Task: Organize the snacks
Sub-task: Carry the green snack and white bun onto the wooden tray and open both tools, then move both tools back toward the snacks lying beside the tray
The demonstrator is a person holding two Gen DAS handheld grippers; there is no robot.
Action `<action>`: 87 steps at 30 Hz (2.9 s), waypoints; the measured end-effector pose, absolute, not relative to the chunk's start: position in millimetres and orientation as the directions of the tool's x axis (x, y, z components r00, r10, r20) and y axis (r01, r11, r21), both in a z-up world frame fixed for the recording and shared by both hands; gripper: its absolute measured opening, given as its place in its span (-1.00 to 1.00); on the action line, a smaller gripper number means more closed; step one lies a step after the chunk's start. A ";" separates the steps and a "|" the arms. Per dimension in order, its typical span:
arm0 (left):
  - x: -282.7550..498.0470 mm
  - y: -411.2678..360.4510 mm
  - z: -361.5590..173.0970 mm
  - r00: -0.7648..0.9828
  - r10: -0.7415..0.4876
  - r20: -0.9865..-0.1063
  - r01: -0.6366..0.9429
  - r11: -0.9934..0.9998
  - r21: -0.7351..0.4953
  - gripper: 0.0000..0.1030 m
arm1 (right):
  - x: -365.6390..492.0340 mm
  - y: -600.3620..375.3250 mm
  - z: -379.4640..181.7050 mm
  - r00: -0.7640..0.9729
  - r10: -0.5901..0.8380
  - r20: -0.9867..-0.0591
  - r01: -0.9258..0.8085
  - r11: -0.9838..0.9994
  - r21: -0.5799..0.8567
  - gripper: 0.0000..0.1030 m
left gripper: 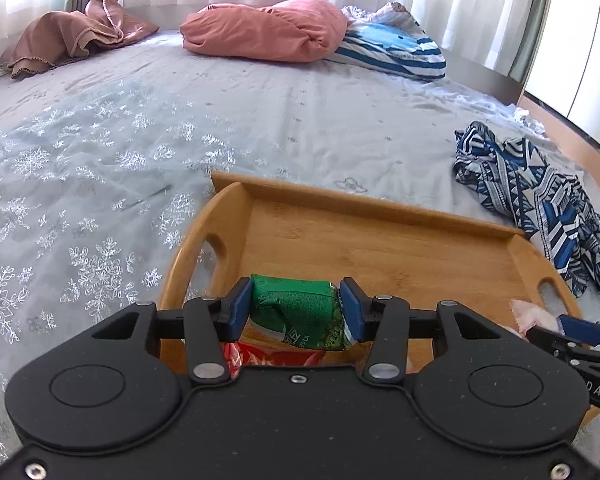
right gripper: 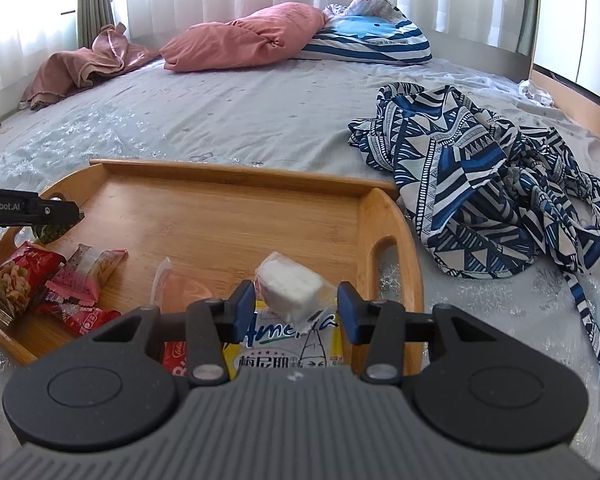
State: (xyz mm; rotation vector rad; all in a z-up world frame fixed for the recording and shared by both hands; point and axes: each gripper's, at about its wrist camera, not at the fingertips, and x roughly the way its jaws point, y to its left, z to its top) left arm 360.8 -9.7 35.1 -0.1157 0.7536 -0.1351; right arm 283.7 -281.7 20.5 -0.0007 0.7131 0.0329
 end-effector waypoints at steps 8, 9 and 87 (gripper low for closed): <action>361.6 -15.9 27.7 0.704 -0.141 -0.696 0.085 0.990 -0.115 -0.12 | 284.5 -282.5 18.8 0.755 0.029 -0.655 -0.025 1.000 0.015 -0.04; 362.2 -16.6 26.3 0.700 -0.136 -0.701 0.081 0.991 -0.110 -0.12 | 284.6 -282.5 18.8 0.754 0.029 -0.656 -0.025 1.000 0.015 -0.04; 181.4 -11.7 72.3 0.768 -0.192 -0.611 0.174 0.981 -0.090 0.75 | 150.4 -265.4 52.5 0.827 0.221 -0.517 -0.205 0.975 0.090 0.74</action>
